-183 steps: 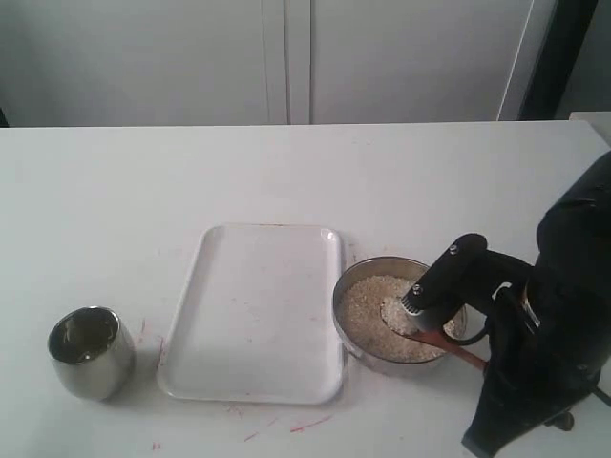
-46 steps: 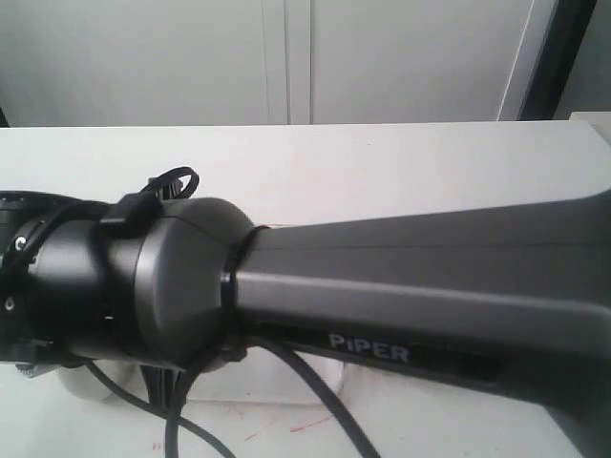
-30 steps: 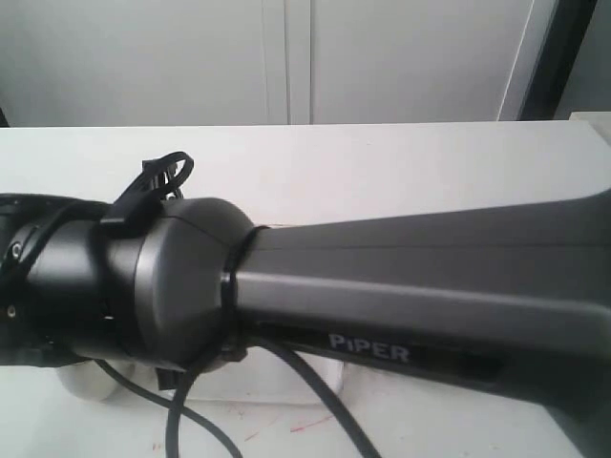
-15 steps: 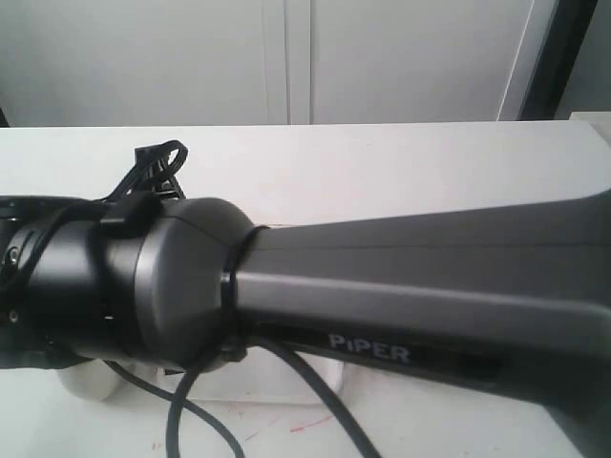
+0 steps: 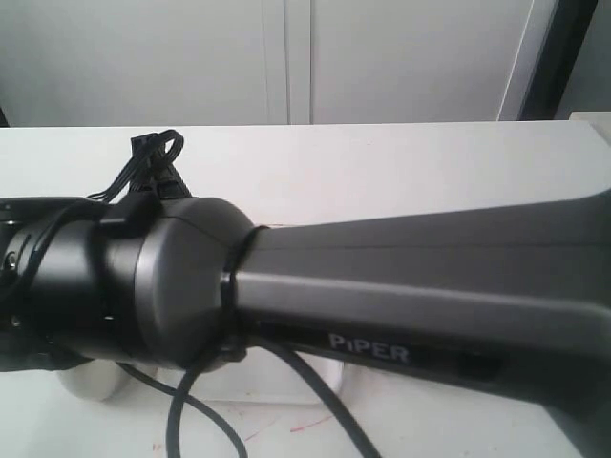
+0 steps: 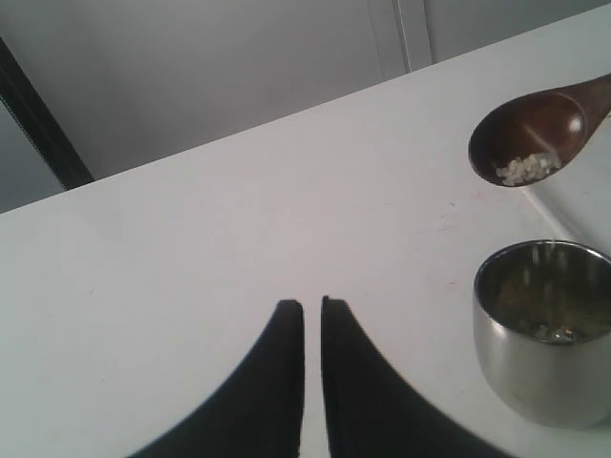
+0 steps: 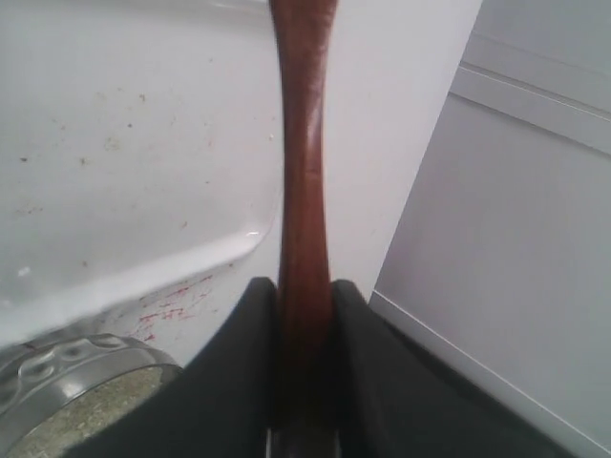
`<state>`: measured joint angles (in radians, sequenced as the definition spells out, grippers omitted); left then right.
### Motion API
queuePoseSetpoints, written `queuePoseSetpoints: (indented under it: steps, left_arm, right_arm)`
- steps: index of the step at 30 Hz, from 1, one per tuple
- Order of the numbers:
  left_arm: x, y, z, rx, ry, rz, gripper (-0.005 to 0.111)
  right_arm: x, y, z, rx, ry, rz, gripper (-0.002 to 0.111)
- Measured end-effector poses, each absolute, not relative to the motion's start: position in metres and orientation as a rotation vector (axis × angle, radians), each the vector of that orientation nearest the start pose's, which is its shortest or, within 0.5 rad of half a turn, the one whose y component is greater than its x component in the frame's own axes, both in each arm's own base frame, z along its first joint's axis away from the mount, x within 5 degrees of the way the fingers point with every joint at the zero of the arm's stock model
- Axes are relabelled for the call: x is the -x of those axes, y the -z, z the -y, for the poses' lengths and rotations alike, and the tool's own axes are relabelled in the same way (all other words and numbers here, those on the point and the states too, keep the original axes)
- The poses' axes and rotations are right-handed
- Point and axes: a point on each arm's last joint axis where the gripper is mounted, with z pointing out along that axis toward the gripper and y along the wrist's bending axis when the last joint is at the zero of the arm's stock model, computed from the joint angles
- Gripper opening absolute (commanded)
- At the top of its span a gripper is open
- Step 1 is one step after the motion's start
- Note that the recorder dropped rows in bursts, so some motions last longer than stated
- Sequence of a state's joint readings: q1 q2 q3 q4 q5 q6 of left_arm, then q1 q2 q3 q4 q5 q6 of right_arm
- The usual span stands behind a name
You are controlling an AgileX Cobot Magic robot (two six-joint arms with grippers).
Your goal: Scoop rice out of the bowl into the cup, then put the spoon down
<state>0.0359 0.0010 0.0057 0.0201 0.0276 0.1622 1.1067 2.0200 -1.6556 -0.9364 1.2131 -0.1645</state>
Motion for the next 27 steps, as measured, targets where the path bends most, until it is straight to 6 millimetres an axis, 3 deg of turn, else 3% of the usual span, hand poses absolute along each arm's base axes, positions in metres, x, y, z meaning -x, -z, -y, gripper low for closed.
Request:
queuePoseSetpoints:
  steps: [12,27]
  left_arm:
    - [-0.0566,-0.2087,-0.0021,-0.111,-0.175,-1.516,0.014]
    - [-0.0566,-0.2087,-0.0021,-0.111,-0.175,-1.516,0.014]
  right_arm:
    - [-0.2491,-0.2557,-0.3466,1.794,1.013,-1.733,0.000]
    - [-0.2456,-0.2625,-0.3522,1.825,1.117,-1.587,0.000]
